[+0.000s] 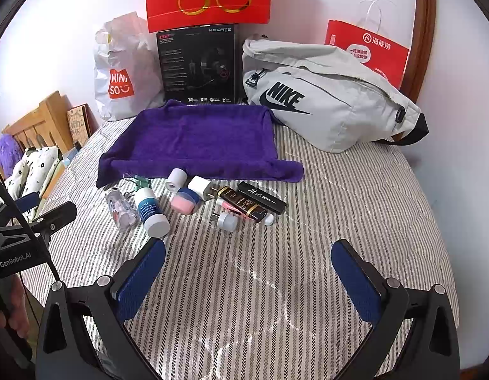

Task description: Organize rigid objects

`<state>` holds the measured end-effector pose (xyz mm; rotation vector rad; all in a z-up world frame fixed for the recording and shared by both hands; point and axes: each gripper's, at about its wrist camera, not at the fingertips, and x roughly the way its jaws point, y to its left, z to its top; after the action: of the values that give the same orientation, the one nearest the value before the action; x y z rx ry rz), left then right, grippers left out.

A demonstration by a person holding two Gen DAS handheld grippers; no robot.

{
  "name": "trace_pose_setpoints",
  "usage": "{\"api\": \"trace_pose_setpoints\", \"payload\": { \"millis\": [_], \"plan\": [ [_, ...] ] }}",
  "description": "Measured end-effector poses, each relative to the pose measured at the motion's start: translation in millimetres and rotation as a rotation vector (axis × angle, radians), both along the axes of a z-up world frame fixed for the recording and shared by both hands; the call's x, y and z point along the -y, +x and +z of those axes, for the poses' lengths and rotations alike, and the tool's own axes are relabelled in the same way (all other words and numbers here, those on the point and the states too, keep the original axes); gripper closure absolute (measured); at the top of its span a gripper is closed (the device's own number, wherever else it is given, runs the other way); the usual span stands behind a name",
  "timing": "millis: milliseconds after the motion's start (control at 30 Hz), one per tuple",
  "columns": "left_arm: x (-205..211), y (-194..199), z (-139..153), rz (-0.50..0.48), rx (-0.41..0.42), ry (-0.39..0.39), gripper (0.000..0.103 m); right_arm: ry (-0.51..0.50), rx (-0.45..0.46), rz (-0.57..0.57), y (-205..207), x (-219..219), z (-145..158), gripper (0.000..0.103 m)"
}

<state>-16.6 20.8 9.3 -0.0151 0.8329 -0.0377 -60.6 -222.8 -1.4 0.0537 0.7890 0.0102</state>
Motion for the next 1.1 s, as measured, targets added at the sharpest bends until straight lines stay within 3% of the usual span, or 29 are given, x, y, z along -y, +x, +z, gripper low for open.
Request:
{"api": "trace_pose_setpoints", "payload": {
  "millis": [167, 300, 633, 933, 1100],
  "plan": [
    [0.7, 0.9, -0.8, 0.001, -0.003, 0.008, 0.0, 0.004, -0.01, 0.0, 0.5, 0.8, 0.3, 0.0],
    [-2.0, 5.4, -8.0, 0.011, -0.007, 0.023, 0.0, -0.026, -0.072, -0.005, 5.6, 1.4, -4.8, 0.0],
    [-11.5, 39.8, -56.9, -0.02, -0.066, 0.052, 0.0, -0.034, -0.07, -0.018, 21.3, 11.0, -27.2, 0.0],
    [-4.7, 63.0, -87.4, -0.187, -0.095, 0.069, 0.0, -0.037, -0.113, -0.04, 39.4, 20.0, -47.5, 0.0],
    [0.1, 77.1, -95.3, -0.255, -0.088, 0.139, 0.0, -0.052, -0.143, -0.037, 49.8, 19.4, -58.9, 0.0]
  ]
}}
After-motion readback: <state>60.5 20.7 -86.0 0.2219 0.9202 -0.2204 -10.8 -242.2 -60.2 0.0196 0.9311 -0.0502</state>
